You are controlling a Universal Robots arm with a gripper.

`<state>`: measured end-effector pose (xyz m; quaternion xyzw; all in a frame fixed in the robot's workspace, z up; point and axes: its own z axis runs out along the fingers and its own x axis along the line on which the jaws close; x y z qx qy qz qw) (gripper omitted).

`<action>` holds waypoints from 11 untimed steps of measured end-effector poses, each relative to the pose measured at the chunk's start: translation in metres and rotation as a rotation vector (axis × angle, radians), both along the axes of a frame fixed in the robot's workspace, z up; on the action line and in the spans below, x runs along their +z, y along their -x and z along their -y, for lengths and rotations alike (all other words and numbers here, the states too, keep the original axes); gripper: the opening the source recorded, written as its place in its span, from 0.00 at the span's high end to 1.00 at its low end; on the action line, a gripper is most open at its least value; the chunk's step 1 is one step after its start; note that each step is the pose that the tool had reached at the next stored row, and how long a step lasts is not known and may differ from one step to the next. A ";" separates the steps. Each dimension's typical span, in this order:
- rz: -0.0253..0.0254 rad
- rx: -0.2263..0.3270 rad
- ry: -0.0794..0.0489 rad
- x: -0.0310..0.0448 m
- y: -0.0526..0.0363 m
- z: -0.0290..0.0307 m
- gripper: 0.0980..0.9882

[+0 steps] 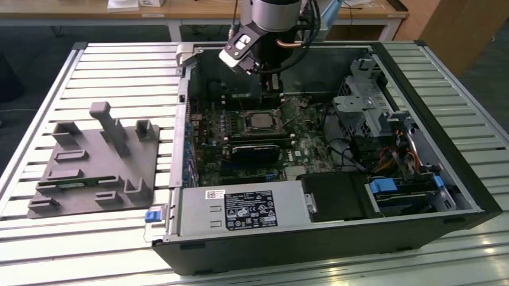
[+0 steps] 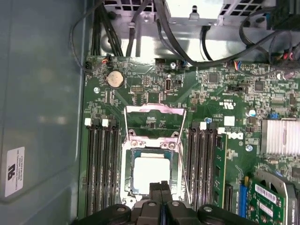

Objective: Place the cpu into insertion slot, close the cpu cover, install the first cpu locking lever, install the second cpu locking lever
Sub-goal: 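Close the cpu cover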

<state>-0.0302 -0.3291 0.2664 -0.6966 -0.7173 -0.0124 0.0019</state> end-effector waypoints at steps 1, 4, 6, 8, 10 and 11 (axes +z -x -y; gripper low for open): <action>0.0000 0.000 0.000 -0.0004 -0.0001 0.0000 0.99; -0.0002 0.000 0.000 -0.0005 -0.0007 0.0000 0.99; -0.0001 0.000 0.000 -0.0006 -0.0028 0.0000 0.99; -0.0001 0.000 0.000 -0.0006 -0.0079 0.0000 0.99; -0.0001 0.001 0.000 -0.0006 -0.0136 0.0000 0.99; -0.0001 0.001 0.000 -0.0006 -0.0168 0.0000 0.99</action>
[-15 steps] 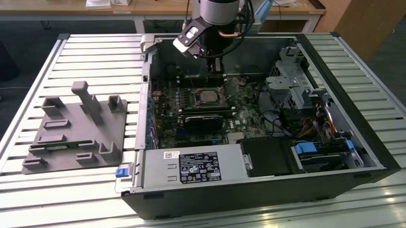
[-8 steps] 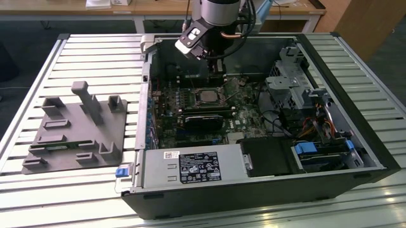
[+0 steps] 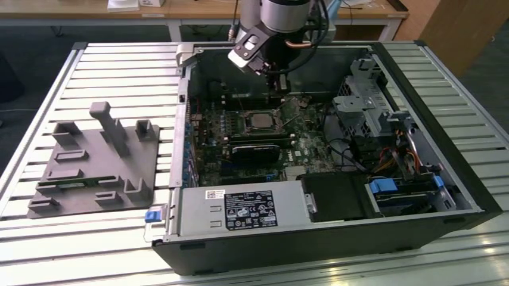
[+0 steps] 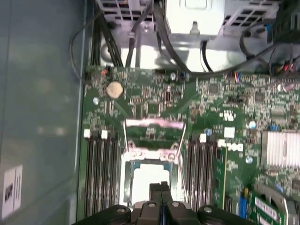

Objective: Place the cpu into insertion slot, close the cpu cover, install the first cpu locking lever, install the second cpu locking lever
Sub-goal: 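Close the cpu cover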

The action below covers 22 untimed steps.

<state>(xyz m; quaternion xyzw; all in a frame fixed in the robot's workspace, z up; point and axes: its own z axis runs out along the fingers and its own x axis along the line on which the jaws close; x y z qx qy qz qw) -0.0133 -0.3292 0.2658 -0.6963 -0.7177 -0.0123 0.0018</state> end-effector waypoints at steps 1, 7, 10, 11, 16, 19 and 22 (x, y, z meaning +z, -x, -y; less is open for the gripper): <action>0.0000 0.000 0.000 0.0000 -0.0031 0.0000 0.99; 0.0000 0.003 0.000 0.0000 -0.0153 0.0000 0.99; 0.0000 0.005 0.000 -0.0003 -0.0198 -0.0001 0.99; 0.0000 0.005 0.000 -0.0004 -0.0215 -0.0002 0.99; 0.0001 0.017 0.000 -0.0011 -0.0284 -0.0005 0.99; 0.0001 0.028 0.000 -0.0018 -0.0317 -0.0009 0.99; 0.0000 0.029 0.000 -0.0027 -0.0364 -0.0026 0.99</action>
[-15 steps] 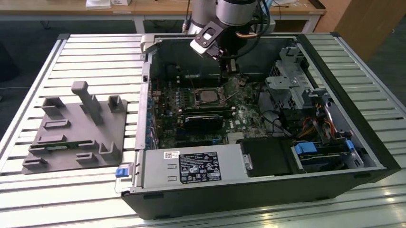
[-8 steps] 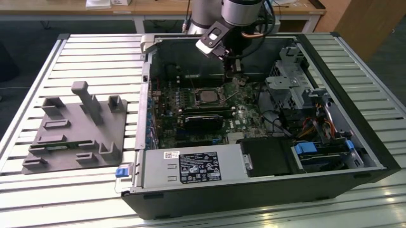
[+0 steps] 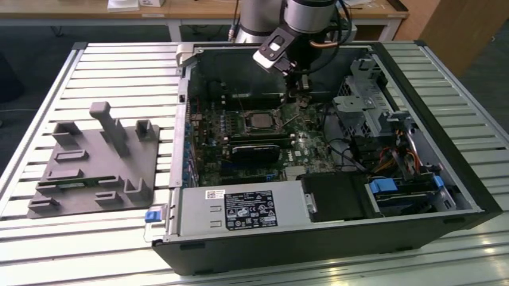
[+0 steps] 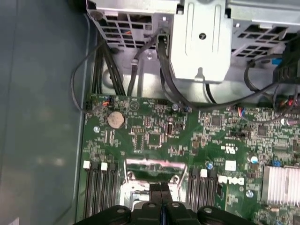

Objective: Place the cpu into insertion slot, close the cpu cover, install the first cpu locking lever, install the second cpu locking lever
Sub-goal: 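Close the cpu cover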

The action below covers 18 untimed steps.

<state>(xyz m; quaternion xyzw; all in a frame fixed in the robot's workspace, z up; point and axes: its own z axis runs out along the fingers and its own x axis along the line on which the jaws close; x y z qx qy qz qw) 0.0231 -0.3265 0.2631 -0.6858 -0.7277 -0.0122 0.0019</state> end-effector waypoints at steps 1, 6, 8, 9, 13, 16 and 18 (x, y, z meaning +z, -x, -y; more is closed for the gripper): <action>0.0001 0.000 0.000 -0.0003 -0.0016 -0.0005 0.99; 0.0000 0.000 0.000 -0.0012 -0.0054 -0.0008 0.99; 0.0000 0.000 0.000 -0.0016 -0.0084 -0.0012 0.99; 0.0000 0.000 0.000 -0.0016 -0.0100 -0.0013 0.99; 0.0001 0.000 0.000 -0.0022 -0.0167 -0.0019 0.99; 0.0000 0.000 0.000 -0.0028 -0.0222 -0.0023 0.99; 0.0000 0.000 0.001 -0.0036 -0.0247 -0.0025 0.99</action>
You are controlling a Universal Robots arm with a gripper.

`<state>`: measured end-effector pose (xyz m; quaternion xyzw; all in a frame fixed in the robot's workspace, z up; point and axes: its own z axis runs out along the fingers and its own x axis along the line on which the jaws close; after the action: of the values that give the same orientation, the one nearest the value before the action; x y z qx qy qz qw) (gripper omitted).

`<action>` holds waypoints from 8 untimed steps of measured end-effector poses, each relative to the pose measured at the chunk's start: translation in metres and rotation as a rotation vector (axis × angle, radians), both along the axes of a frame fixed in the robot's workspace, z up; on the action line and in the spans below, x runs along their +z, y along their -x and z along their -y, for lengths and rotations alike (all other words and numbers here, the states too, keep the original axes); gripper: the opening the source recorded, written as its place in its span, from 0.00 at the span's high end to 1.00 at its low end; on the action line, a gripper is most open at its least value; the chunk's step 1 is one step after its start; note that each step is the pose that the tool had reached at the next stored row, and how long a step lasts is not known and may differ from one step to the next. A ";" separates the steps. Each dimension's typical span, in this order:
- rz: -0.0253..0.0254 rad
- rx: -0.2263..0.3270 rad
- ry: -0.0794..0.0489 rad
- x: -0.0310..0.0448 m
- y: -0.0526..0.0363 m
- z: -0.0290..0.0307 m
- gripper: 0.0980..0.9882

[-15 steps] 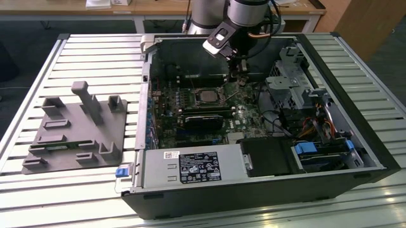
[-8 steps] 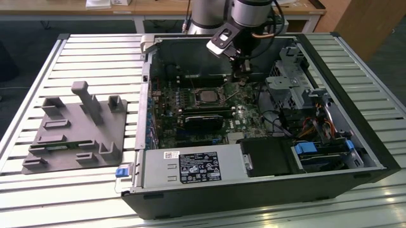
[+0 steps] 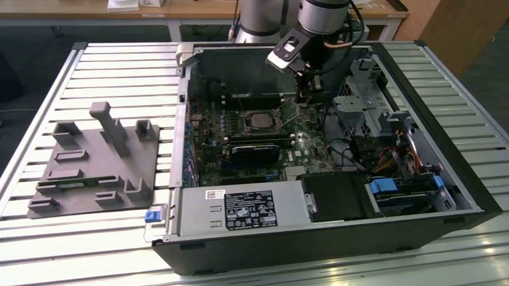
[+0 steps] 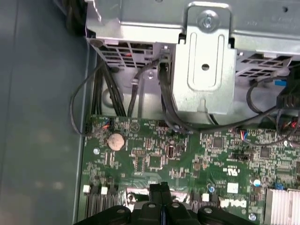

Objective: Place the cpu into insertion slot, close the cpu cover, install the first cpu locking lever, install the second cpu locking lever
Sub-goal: 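Close the cpu cover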

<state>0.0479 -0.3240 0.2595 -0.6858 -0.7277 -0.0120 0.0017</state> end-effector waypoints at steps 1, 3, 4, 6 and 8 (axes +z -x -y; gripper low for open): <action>0.0000 0.000 0.000 -0.0003 -0.0009 0.0000 0.99; -0.0001 0.000 0.001 -0.0010 -0.0033 0.0000 0.99; 0.0000 0.000 0.001 -0.0012 -0.0048 0.0000 0.99; 0.0000 0.000 0.000 -0.0016 -0.0091 -0.0002 0.99; -0.0001 0.000 0.000 -0.0019 -0.0132 -0.0005 0.99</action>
<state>0.0610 -0.3235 0.2576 -0.6857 -0.7278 -0.0118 0.0016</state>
